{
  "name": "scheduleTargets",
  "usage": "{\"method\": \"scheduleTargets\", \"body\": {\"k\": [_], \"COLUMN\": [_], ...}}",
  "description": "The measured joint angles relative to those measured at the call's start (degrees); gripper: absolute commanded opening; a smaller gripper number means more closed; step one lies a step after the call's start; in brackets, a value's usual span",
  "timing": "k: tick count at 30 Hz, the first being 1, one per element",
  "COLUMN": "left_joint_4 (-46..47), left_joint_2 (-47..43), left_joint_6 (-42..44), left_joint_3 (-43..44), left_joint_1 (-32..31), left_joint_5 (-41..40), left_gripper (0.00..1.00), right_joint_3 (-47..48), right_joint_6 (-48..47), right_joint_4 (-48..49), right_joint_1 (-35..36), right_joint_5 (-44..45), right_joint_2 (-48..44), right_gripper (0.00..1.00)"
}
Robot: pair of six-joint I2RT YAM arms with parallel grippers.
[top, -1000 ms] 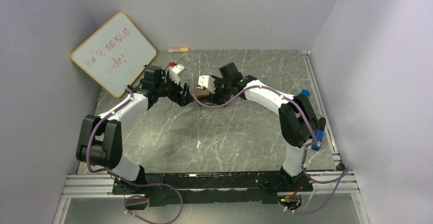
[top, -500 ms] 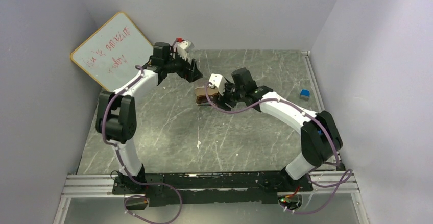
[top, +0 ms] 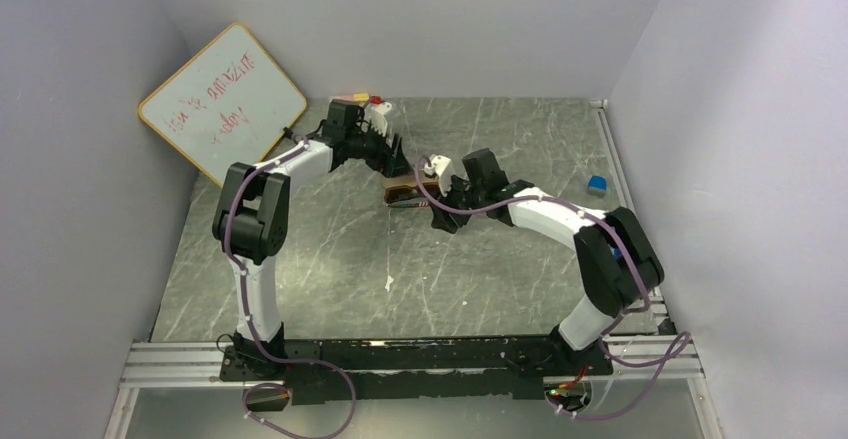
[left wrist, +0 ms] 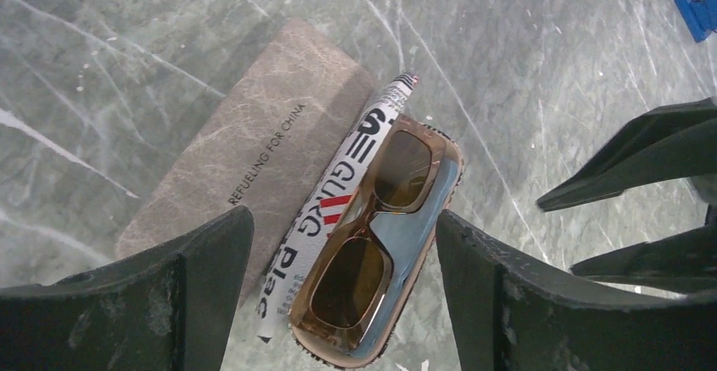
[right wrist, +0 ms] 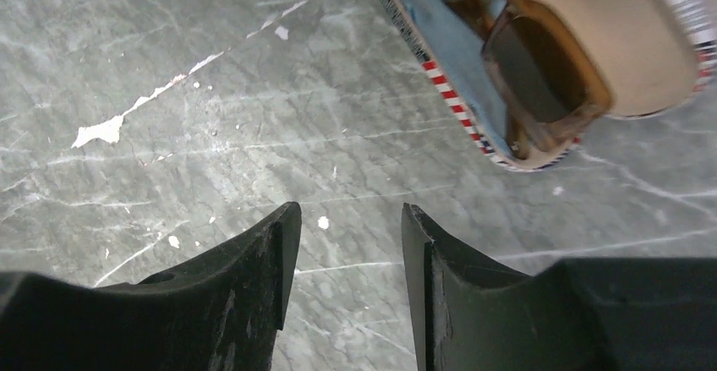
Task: Organize the sunglasses
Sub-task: Close the sunglasses case at the center of the board.
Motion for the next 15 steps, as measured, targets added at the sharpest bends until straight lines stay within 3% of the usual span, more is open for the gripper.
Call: {"method": "scheduleTargets", "body": {"k": [15], "left_joint_4": [-1.46], "left_joint_2": [0.00], "left_joint_6": [0.02], "left_joint_3": [0.04], "left_joint_1": [-0.94], "left_joint_5": [2.91], "left_gripper": [0.74], "right_joint_3": [1.60], "right_joint_6": [5.97], "right_joint_4": [0.11], "right_joint_1": [0.00], "right_joint_5": [-3.61], "right_joint_2": [8.83], "right_gripper": [0.51]}}
